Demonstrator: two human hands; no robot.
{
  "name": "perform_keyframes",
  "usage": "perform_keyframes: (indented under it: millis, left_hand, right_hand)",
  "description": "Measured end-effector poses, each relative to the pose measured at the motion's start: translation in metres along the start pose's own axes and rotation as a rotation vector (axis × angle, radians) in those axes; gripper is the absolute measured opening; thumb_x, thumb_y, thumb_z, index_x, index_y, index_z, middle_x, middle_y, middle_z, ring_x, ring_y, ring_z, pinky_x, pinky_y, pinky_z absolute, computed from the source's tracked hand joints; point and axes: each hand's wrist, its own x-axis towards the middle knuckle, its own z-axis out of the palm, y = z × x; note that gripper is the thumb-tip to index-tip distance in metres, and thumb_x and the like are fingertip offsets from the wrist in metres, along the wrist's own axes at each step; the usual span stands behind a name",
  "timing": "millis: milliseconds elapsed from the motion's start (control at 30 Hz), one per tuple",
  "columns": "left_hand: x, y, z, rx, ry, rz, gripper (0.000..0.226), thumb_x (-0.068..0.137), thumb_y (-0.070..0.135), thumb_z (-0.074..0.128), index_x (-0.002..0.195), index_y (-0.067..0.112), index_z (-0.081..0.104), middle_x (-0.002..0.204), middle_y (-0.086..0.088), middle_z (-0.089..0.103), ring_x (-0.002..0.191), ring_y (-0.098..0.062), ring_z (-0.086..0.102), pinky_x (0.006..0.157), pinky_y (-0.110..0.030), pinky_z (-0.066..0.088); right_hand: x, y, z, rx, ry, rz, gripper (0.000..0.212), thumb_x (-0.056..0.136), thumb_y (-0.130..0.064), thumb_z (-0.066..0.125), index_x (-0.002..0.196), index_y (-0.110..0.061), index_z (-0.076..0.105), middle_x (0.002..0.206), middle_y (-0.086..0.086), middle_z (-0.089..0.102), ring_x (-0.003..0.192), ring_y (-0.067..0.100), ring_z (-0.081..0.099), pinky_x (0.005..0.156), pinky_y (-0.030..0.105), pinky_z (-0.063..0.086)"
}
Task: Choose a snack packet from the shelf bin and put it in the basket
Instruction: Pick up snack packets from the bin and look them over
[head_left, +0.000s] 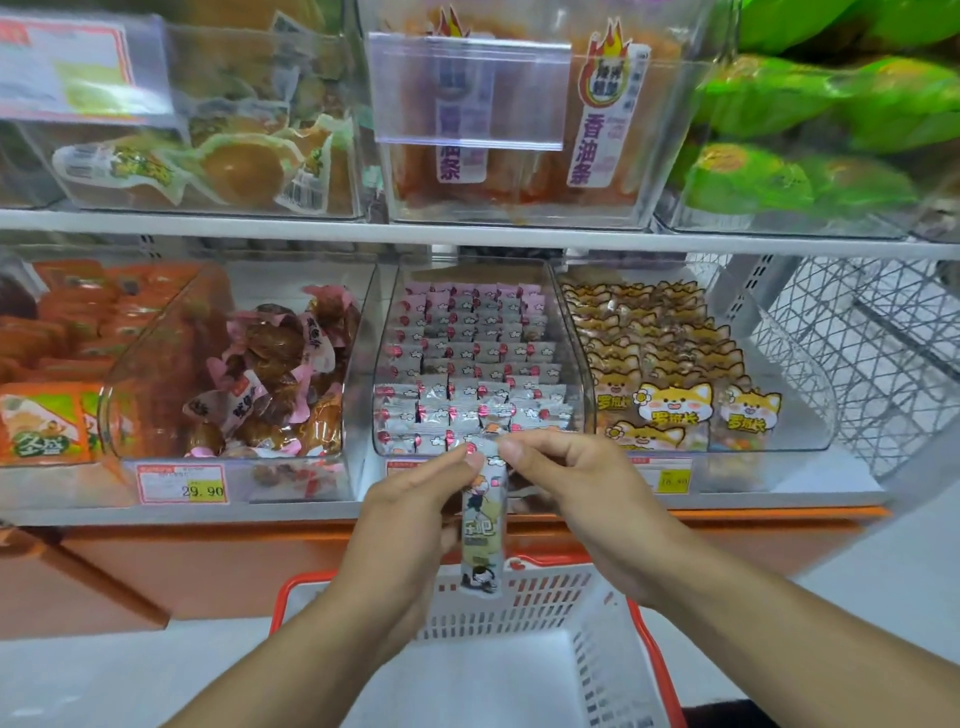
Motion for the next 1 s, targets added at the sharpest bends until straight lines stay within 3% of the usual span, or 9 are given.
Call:
perform_keyframes:
  millis: [67, 167, 300, 467, 567, 600, 700, 833, 1000]
  left_hand:
    - [0.001, 0.0, 0.0, -0.015, -0.018, -0.012, 0.044, 0.07, 0.033, 0.078, 0.11, 0.016, 0.076, 0.109, -0.002, 0.079, 0.1, -0.014, 0.075, 0.077, -0.028, 0.06]
    - [0.0, 0.0, 0.001, 0.012, -0.021, -0.034, 0.035, 0.086, 0.026, 0.074, 0.118, 0.012, 0.074, 0.112, -0.006, 0.078, 0.102, -0.019, 0.075, 0.092, -0.039, 0.056]
    - [-0.005, 0.001, 0.0, 0.176, 0.016, 0.023, 0.021, 0.087, 0.027, 0.072, 0.106, 0.022, 0.081, 0.109, 0.003, 0.079, 0.106, -0.018, 0.073, 0.099, -0.043, 0.053]
    - [-0.012, 0.002, -0.001, 0.334, 0.011, 0.113, 0.015, 0.087, 0.031, 0.072, 0.096, 0.037, 0.082, 0.091, 0.013, 0.079, 0.089, -0.005, 0.075, 0.083, -0.03, 0.055]
    - [-0.013, 0.005, 0.0, 0.34, -0.01, 0.112, 0.018, 0.086, 0.038, 0.074, 0.102, 0.033, 0.08, 0.068, 0.017, 0.072, 0.055, 0.004, 0.064, 0.053, -0.014, 0.048]
    - [-0.013, 0.006, -0.001, 0.343, -0.003, 0.113, 0.021, 0.084, 0.038, 0.076, 0.104, 0.031, 0.079, 0.071, 0.015, 0.074, 0.057, 0.003, 0.065, 0.052, -0.014, 0.049]
    - [-0.011, 0.01, -0.002, 0.265, 0.036, 0.096, 0.023, 0.087, 0.027, 0.076, 0.109, 0.022, 0.075, 0.091, 0.003, 0.079, 0.083, -0.014, 0.076, 0.073, -0.025, 0.061]
    - [-0.008, 0.016, -0.004, 0.022, 0.028, 0.078, 0.051, 0.074, 0.035, 0.077, 0.116, 0.008, 0.069, 0.097, -0.008, 0.079, 0.094, -0.02, 0.077, 0.076, -0.023, 0.061]
    - [-0.005, 0.019, -0.004, -0.059, 0.019, 0.093, 0.021, 0.077, 0.037, 0.07, 0.081, 0.02, 0.082, 0.097, -0.01, 0.079, 0.097, -0.025, 0.077, 0.076, -0.025, 0.061]
  right_hand:
    - [0.0, 0.0, -0.001, 0.002, -0.012, 0.006, 0.028, 0.094, -0.034, 0.066, 0.112, -0.016, 0.077, 0.106, -0.003, 0.078, 0.105, 0.014, 0.072, 0.095, 0.036, 0.057]
    - [0.0, 0.002, -0.001, 0.056, -0.014, 0.015, 0.021, 0.097, -0.028, 0.065, 0.105, -0.013, 0.078, 0.095, 0.001, 0.078, 0.087, 0.015, 0.073, 0.078, 0.028, 0.058]
    - [-0.001, 0.004, 0.001, 0.156, -0.055, 0.072, 0.015, 0.094, -0.019, 0.069, 0.095, -0.008, 0.08, 0.095, 0.006, 0.078, 0.082, 0.015, 0.072, 0.074, 0.025, 0.057]
    - [-0.004, 0.005, 0.002, 0.175, -0.06, 0.113, 0.006, 0.088, -0.007, 0.075, 0.088, -0.006, 0.081, 0.089, 0.011, 0.078, 0.079, 0.018, 0.073, 0.074, 0.025, 0.06]
    - [0.0, 0.001, 0.0, 0.213, 0.032, 0.069, 0.009, 0.093, -0.006, 0.069, 0.096, 0.0, 0.076, 0.092, 0.013, 0.078, 0.081, 0.02, 0.075, 0.074, 0.024, 0.059]
    - [0.001, -0.001, -0.002, 0.239, 0.08, 0.048, 0.01, 0.094, -0.006, 0.068, 0.099, 0.001, 0.074, 0.094, 0.014, 0.078, 0.081, 0.021, 0.075, 0.073, 0.023, 0.059]
    - [0.007, -0.008, -0.01, 0.348, 0.233, 0.01, 0.011, 0.097, -0.007, 0.065, 0.102, 0.002, 0.07, 0.094, 0.012, 0.079, 0.081, 0.018, 0.076, 0.069, 0.021, 0.059]
    - [0.013, -0.009, -0.019, 0.407, 0.305, 0.032, 0.006, 0.096, -0.005, 0.066, 0.097, -0.002, 0.071, 0.092, 0.009, 0.078, 0.085, 0.019, 0.077, 0.067, 0.021, 0.06]
    - [0.017, -0.007, -0.024, 0.401, 0.292, 0.016, 0.004, 0.096, -0.005, 0.066, 0.098, -0.005, 0.069, 0.086, 0.006, 0.078, 0.079, 0.016, 0.076, 0.066, 0.019, 0.059]
